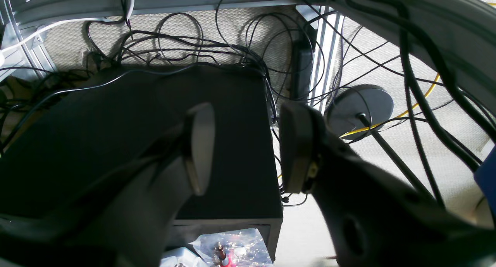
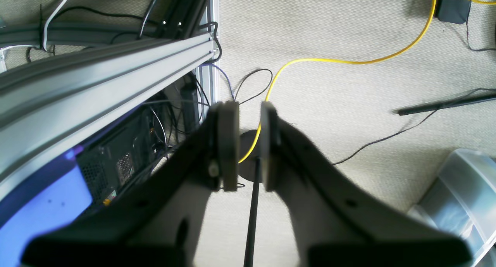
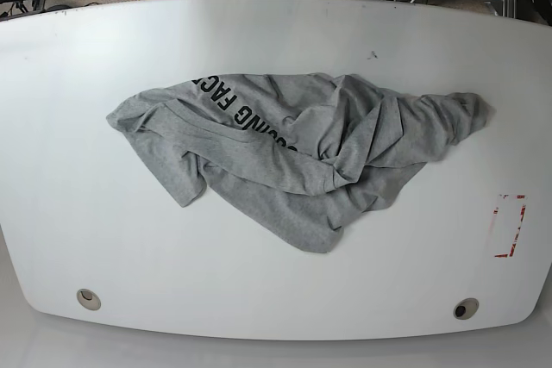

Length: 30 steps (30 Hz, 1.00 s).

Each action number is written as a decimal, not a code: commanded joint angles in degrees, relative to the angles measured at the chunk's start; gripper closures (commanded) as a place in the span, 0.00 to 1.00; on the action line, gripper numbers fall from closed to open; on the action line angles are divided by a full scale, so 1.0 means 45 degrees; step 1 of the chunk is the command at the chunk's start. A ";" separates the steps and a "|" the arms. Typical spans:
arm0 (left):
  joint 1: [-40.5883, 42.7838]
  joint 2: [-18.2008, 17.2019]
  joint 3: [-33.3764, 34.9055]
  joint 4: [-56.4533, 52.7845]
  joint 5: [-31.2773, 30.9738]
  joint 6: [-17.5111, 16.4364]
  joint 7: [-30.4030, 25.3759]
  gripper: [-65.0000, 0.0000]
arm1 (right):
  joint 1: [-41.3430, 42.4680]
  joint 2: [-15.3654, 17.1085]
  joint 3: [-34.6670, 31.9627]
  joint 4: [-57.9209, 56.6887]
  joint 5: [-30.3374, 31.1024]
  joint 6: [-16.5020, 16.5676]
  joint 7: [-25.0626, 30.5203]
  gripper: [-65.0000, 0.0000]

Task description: Fold the T-shirt properly

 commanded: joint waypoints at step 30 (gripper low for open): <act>-0.0141 0.0001 -0.0924 -0.0184 0.0098 -0.0035 0.0330 0.62 | 0.0477 -0.0231 0.0015 -0.1338 0.0006 -0.0187 0.0826 0.86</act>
